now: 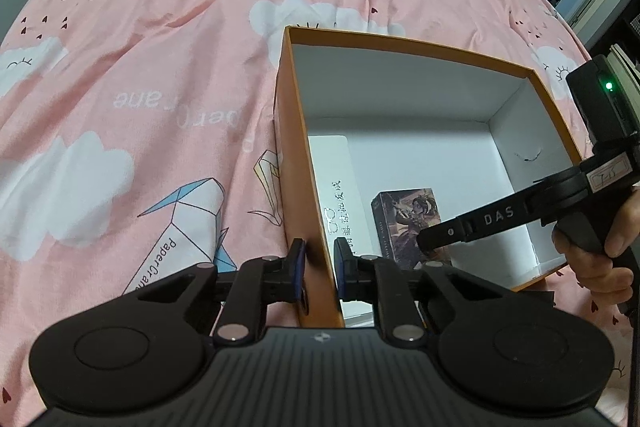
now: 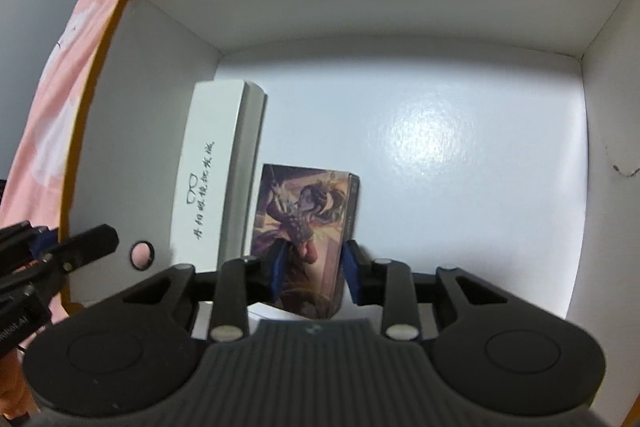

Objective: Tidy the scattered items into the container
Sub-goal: 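Open both grippers to release the items and withdraw from the box, then move the left gripper to the pink pom-pom while the right gripper approaches the teddy bear keychain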

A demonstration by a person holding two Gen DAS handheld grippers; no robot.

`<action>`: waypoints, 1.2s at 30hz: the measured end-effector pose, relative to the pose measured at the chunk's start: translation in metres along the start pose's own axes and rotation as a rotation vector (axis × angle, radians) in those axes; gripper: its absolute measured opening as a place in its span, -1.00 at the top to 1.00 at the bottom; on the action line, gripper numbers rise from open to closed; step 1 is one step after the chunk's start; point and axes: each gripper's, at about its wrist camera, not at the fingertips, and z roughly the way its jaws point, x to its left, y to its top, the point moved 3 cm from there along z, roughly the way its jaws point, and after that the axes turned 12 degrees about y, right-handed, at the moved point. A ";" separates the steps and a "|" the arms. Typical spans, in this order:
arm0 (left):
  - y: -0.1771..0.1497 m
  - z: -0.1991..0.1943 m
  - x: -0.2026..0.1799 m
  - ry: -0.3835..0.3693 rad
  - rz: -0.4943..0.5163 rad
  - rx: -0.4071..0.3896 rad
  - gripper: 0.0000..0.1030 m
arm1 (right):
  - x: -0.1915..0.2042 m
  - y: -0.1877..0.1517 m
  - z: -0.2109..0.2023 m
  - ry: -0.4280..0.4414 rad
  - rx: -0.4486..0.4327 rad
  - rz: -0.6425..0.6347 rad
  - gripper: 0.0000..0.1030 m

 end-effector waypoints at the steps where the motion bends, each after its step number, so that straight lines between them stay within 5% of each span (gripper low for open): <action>1: 0.000 0.000 0.000 0.003 0.002 0.000 0.66 | 0.001 0.000 0.001 -0.001 0.006 -0.011 0.44; 15: 0.000 0.001 -0.003 0.036 0.024 -0.021 0.66 | 0.014 -0.002 0.002 0.006 0.005 -0.125 0.52; 19: -0.003 -0.014 -0.004 0.078 0.045 -0.066 0.64 | 0.032 -0.014 -0.023 -0.040 -0.095 -0.286 0.48; 25: -0.012 -0.050 -0.004 0.108 0.042 -0.185 0.62 | 0.059 -0.052 -0.068 -0.107 -0.337 -0.491 0.10; 31: -0.035 -0.084 -0.016 0.021 0.069 -0.243 0.53 | 0.062 -0.097 -0.105 -0.088 -0.568 -0.566 -0.12; 33: -0.042 -0.087 -0.022 0.011 0.078 -0.248 0.53 | 0.064 -0.111 -0.111 -0.103 -0.596 -0.566 -0.31; 36: -0.056 -0.090 -0.027 0.011 0.095 -0.239 0.40 | 0.066 -0.130 -0.110 -0.108 -0.602 -0.563 -0.32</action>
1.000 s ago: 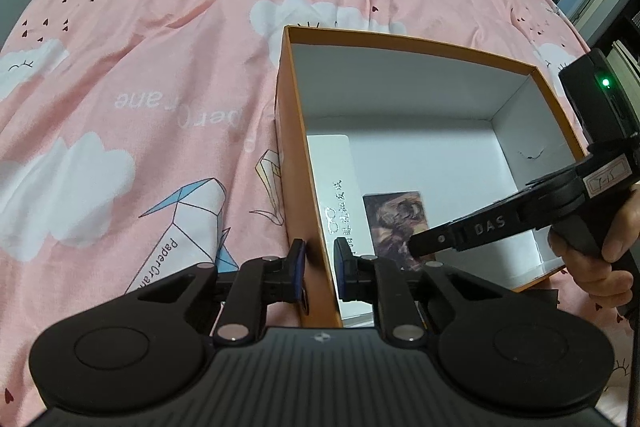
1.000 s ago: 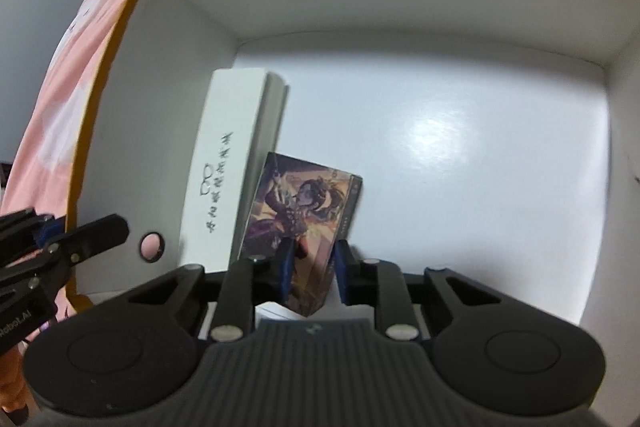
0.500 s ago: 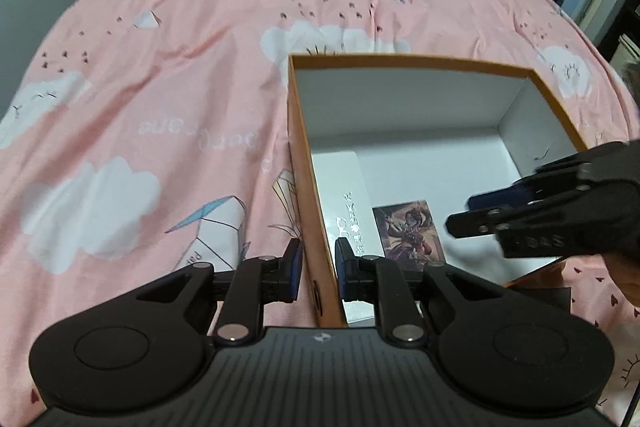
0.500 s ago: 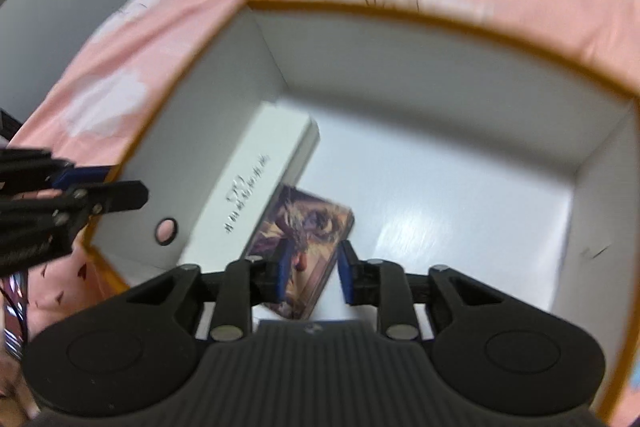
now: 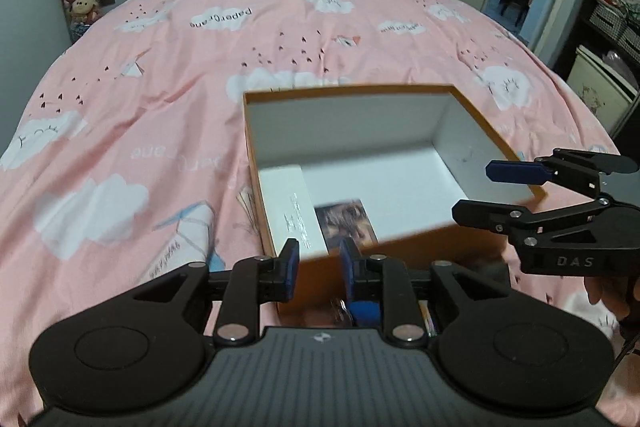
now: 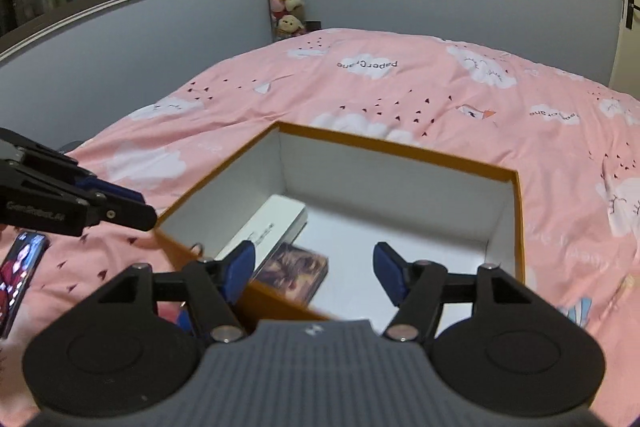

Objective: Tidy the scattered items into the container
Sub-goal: 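Move the left gripper to the pink pom-pom while the right gripper approaches the teddy bear keychain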

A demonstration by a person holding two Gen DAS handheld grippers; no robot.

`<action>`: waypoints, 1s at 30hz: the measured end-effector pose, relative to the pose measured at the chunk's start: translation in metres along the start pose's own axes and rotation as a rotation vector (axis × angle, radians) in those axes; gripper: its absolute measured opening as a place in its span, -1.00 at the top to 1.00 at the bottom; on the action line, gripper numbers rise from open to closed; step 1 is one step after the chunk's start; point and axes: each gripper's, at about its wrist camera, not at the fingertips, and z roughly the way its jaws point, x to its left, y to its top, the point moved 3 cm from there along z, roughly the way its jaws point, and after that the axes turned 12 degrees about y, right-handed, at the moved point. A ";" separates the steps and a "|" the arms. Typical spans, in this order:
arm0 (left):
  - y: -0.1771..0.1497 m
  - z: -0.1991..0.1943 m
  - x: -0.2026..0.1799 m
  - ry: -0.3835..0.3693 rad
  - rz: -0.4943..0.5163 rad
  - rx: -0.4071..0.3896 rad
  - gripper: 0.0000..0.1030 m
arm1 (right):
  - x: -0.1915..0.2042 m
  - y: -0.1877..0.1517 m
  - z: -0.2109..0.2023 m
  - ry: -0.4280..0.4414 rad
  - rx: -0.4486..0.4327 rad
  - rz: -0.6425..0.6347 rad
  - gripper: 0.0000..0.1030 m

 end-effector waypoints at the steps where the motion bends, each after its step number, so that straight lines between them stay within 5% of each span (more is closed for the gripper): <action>1: -0.006 -0.001 -0.002 -0.004 0.009 0.004 0.36 | 0.003 -0.004 -0.003 0.000 0.000 0.002 -0.32; 5: -0.032 0.000 -0.007 -0.012 0.023 0.037 -0.29 | 0.020 -0.027 -0.008 0.043 0.035 -0.010 -0.32; 13: -0.078 0.022 -0.020 0.088 0.067 0.126 -0.29 | 0.053 -0.069 0.024 0.055 0.151 -0.063 -0.32; 21: -0.095 0.030 -0.027 0.195 0.107 0.106 -0.30 | 0.059 -0.083 0.044 0.031 0.173 -0.095 -0.34; 30: -0.099 0.049 -0.016 0.159 0.019 0.146 -0.30 | 0.059 -0.091 0.060 0.022 0.183 -0.077 -0.30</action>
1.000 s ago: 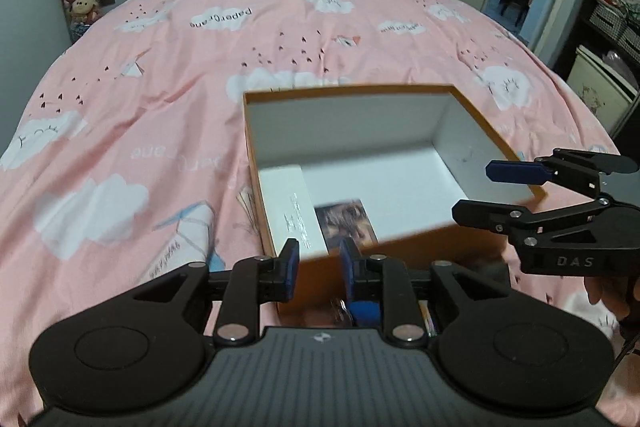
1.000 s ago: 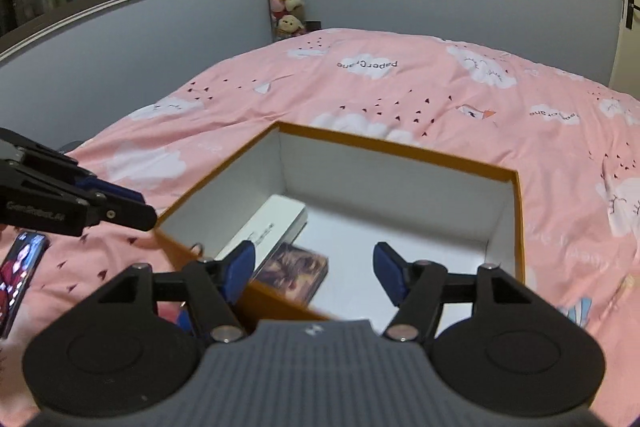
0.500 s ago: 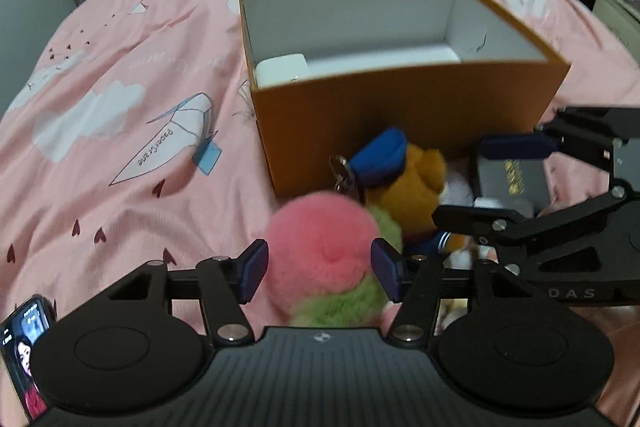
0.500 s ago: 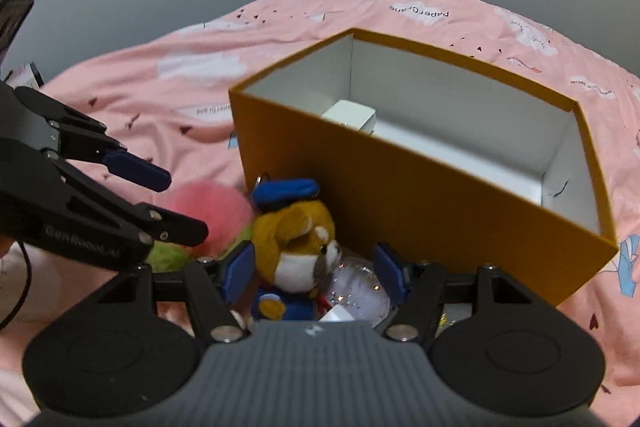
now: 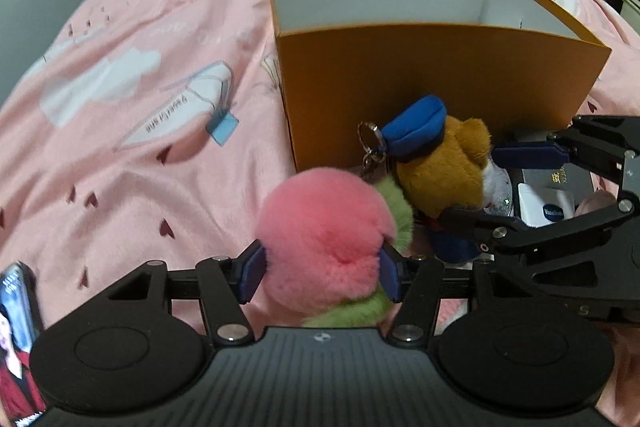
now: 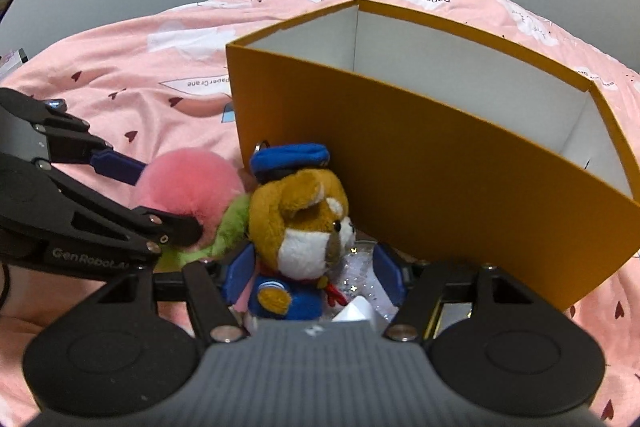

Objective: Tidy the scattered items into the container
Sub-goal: 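Move the left gripper to the pink pom-pom while the right gripper approaches the teddy bear keychain, then close the left gripper on the pom-pom while the right gripper grasps the teddy bear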

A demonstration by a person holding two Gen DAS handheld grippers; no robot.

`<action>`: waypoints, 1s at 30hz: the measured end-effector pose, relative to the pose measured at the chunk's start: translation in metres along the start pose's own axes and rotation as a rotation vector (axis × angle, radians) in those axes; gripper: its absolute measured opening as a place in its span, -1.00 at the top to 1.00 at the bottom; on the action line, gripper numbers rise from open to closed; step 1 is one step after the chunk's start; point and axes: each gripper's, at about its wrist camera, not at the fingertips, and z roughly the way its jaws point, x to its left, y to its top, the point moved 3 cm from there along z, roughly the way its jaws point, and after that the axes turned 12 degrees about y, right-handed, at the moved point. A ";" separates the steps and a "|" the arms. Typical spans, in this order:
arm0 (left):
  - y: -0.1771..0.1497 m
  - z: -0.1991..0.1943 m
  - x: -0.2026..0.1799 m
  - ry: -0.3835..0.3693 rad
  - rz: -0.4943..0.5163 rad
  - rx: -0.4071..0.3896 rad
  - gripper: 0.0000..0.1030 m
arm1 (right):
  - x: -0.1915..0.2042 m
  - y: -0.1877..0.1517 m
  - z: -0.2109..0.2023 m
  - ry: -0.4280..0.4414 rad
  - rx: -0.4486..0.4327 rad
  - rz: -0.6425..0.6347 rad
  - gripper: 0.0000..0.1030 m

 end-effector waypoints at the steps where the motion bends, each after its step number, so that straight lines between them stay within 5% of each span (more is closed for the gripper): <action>1: -0.001 0.002 0.002 -0.009 -0.007 0.006 -0.30 | 0.000 -0.001 0.001 0.004 0.008 0.000 -0.29; 11: -0.009 0.015 0.009 -0.039 -0.055 0.048 -0.29 | 0.004 -0.002 0.017 0.046 0.030 -0.028 -0.17; 17: -0.013 0.018 0.011 -0.068 -0.071 0.058 -0.06 | 0.006 -0.002 0.021 0.046 0.013 -0.048 -0.15; 30: -0.013 -0.003 0.005 -0.065 -0.035 0.009 0.11 | 0.016 -0.004 0.008 0.030 -0.048 -0.122 0.08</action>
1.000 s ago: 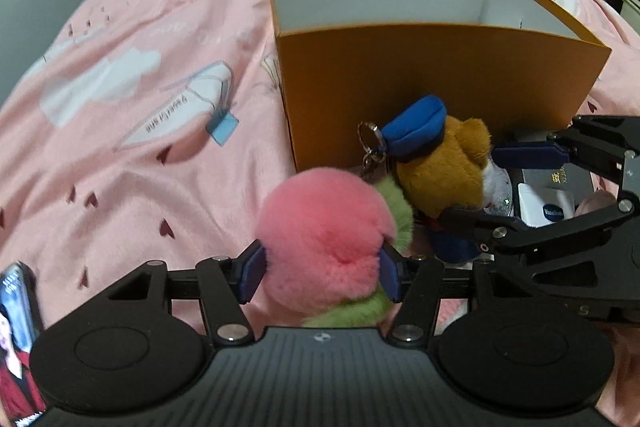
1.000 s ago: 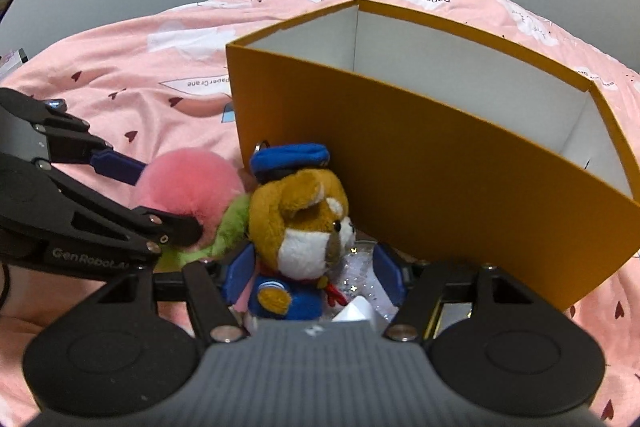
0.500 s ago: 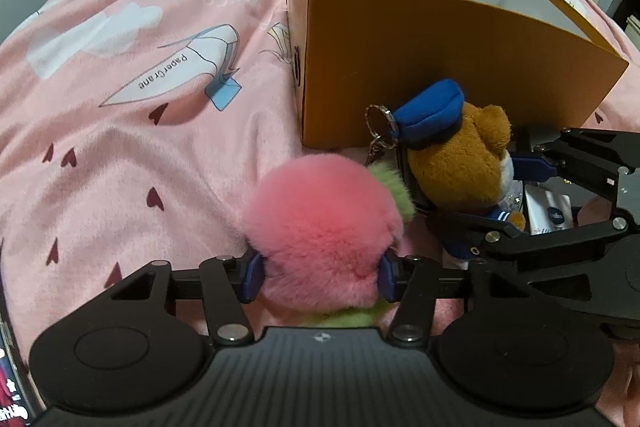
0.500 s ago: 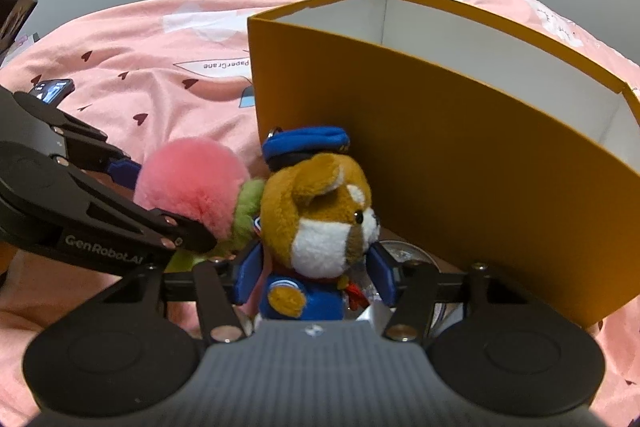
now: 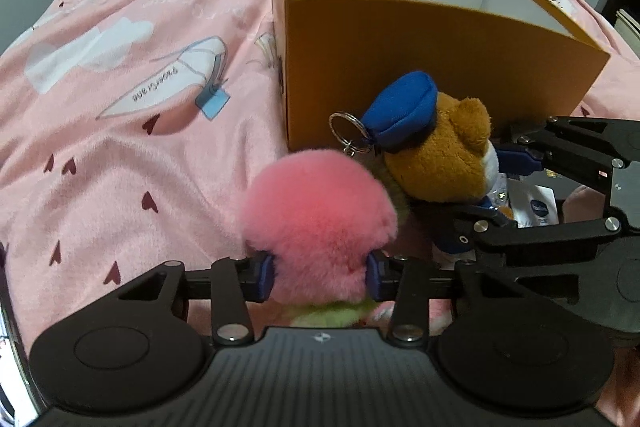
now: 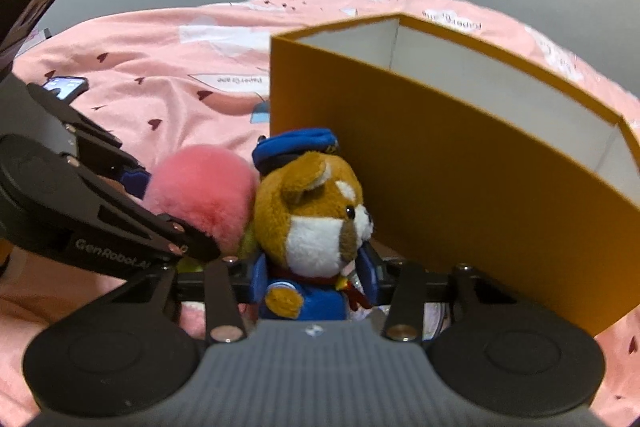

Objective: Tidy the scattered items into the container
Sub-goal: 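Close the left gripper on the pom-pom while the right gripper grasps the teddy bear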

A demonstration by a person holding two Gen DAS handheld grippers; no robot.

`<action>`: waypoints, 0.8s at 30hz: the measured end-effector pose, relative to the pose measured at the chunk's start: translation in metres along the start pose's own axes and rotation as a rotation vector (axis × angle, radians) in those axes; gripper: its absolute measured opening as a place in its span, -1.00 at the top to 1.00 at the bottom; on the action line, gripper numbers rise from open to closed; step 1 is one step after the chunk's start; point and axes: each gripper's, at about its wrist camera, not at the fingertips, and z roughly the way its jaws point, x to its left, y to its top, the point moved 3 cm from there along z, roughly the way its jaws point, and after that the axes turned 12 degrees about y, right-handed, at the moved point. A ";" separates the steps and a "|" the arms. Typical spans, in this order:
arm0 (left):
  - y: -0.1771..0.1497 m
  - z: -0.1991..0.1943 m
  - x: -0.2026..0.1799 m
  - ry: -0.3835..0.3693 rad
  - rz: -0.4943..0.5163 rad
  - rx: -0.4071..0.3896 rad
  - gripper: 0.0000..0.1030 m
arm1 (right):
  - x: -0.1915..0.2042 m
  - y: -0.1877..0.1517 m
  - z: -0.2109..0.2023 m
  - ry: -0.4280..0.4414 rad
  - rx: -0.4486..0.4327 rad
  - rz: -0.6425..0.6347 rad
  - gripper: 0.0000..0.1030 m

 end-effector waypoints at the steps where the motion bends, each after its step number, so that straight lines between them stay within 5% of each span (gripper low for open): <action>1: 0.001 -0.005 -0.001 -0.001 0.003 -0.010 0.15 | 0.002 0.001 -0.003 -0.006 -0.008 -0.012 0.08; 14: 0.018 -0.043 0.001 -0.095 -0.028 -0.106 0.91 | -0.001 0.016 -0.045 0.007 -0.102 0.025 0.09; 21: 0.021 -0.042 0.000 -0.093 -0.016 -0.088 0.84 | 0.001 0.023 -0.057 0.004 -0.124 0.021 0.09; 24: 0.017 -0.035 0.000 -0.083 -0.018 -0.053 0.28 | 0.001 0.023 -0.055 -0.003 -0.110 0.036 0.09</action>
